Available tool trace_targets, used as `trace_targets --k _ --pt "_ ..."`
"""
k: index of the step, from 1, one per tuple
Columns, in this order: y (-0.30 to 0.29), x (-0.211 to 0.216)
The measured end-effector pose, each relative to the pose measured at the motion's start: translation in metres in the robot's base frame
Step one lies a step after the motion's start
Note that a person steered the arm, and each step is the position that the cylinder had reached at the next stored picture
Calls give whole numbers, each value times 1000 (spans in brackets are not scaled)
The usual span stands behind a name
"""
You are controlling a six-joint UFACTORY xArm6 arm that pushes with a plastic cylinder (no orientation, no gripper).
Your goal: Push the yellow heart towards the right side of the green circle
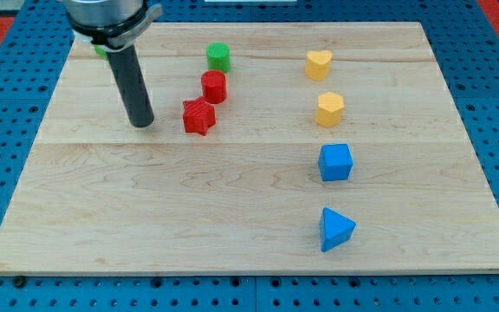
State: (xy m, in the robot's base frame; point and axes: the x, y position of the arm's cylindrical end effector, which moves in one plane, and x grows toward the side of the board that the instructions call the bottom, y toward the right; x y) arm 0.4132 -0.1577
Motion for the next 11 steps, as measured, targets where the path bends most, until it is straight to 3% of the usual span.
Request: trace_targets --k 1,2,3,5,6,8,9,10,11 --pt "4 26" --pt "51 92" --pt "104 103" --pt "149 27" --pt "175 -34" --pt "282 -95" --pt "283 -139" --pt "235 -156" --pt "251 -148"
